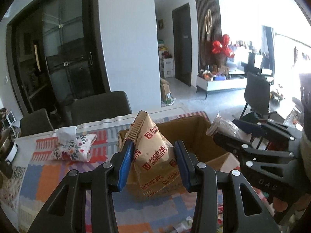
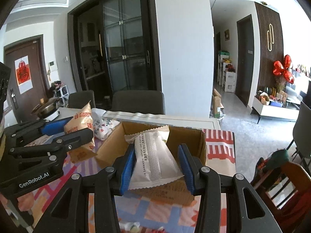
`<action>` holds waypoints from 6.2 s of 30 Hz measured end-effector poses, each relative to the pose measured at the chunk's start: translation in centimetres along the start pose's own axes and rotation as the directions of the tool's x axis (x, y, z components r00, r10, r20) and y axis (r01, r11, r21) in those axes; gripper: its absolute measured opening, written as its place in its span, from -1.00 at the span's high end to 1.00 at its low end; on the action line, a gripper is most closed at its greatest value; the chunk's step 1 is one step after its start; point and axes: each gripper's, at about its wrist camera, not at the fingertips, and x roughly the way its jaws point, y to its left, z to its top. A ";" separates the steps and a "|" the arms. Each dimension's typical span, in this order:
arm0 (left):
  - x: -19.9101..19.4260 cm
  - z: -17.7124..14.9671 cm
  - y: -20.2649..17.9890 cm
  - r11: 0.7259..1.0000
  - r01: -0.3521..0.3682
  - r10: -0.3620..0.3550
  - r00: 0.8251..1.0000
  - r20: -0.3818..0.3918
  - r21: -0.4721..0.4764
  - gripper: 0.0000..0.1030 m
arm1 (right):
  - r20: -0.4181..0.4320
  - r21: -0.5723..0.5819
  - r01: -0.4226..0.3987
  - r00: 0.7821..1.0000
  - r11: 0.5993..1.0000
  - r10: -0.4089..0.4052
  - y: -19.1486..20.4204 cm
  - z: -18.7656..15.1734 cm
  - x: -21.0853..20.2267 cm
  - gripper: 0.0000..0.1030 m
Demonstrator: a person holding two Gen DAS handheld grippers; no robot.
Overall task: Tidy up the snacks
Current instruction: 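Carry both bags into the cardboard box and open both tools, then move both open tools back to the snack pile, then close the left tool on the clear bread bag while the right tool grasps the green candy packet, then carry both snacks into the cardboard box and open both tools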
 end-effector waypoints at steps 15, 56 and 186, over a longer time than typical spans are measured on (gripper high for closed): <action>8.5 1.2 0.9 0.999 -0.023 0.019 0.985 -0.172 -0.026 0.15 | -0.151 0.038 0.019 0.988 0.999 -0.013 -3.1 0.7 8.3 0.11; -8.7 -12.5 -3.5 0.998 -0.064 0.065 0.996 -0.066 0.018 -0.57 | -0.054 -0.064 0.057 0.997 0.996 -0.061 2.9 -11.6 -8.0 -0.37; 0.1 -1.1 -0.2 1.000 0.005 -0.005 0.999 -0.040 -0.012 0.37 | 0.071 -0.014 0.017 0.997 1.000 -0.016 1.2 -0.4 -2.2 0.75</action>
